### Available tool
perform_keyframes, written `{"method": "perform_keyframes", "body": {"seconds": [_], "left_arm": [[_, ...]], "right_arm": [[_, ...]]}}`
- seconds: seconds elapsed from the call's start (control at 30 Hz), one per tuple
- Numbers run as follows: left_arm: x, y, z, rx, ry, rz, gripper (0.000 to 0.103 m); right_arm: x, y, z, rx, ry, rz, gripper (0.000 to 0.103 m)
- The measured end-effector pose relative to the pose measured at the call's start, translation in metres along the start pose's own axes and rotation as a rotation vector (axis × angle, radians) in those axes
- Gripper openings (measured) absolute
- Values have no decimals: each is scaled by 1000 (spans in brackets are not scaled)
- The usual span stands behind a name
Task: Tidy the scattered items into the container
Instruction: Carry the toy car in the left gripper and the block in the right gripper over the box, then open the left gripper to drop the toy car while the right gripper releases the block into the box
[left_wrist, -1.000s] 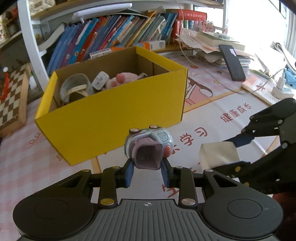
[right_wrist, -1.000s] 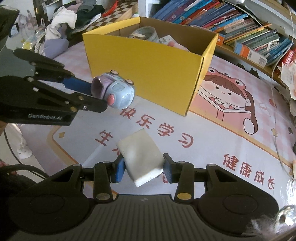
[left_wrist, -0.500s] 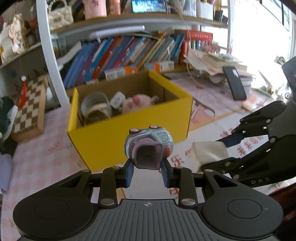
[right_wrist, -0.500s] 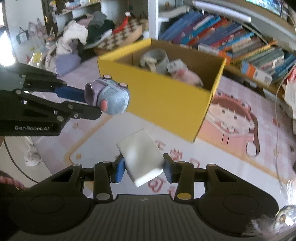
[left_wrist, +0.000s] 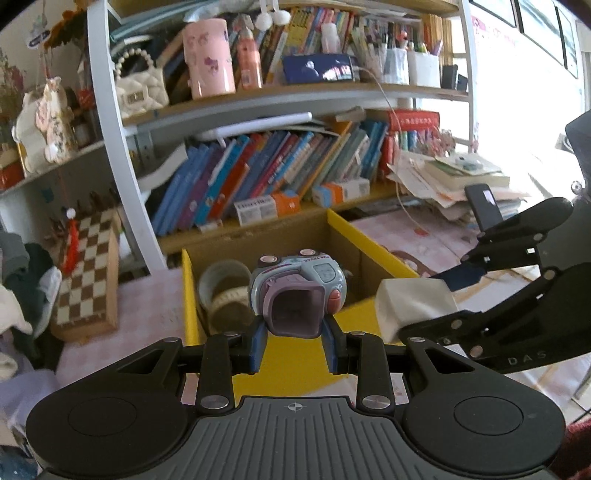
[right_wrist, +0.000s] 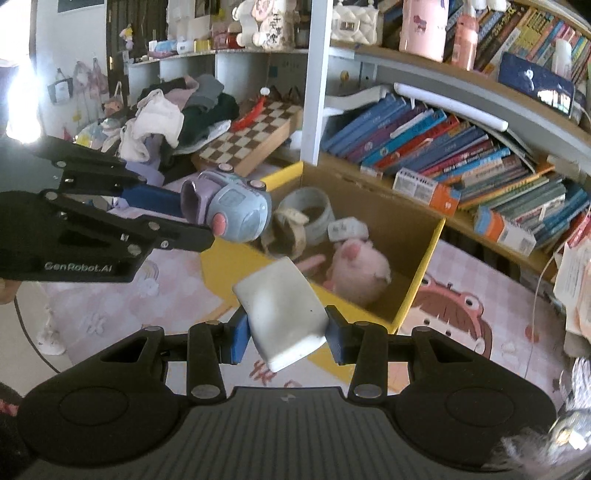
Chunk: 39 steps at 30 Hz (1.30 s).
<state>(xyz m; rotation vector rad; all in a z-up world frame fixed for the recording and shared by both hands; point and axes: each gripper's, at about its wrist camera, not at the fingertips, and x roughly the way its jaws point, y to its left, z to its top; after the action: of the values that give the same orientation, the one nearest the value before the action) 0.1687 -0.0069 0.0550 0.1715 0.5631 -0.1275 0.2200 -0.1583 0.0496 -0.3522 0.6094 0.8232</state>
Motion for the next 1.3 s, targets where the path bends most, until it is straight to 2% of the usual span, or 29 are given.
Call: {"method": "perform_keyframes", "body": {"seconds": [0.3,0.63,0.9,1.03,1.3], "left_arm": [[24,10,21,46,-20,11,30],[55,12,25,53,10,-5,30],[87,13,21,61,85,-32,30],[108,12,16,71,137,-47,30],[139,17,10,69,213,-68,30]], "right_arm": [[9,-17,30,-42,-42,-29,40],[43,-43,55,-87,-34,-33,40],[79,-68,63,-102,12,-74,40],[100,-73,70,-183,34,-115,40],[152,-84,80,-321,134,-64,40]]}}
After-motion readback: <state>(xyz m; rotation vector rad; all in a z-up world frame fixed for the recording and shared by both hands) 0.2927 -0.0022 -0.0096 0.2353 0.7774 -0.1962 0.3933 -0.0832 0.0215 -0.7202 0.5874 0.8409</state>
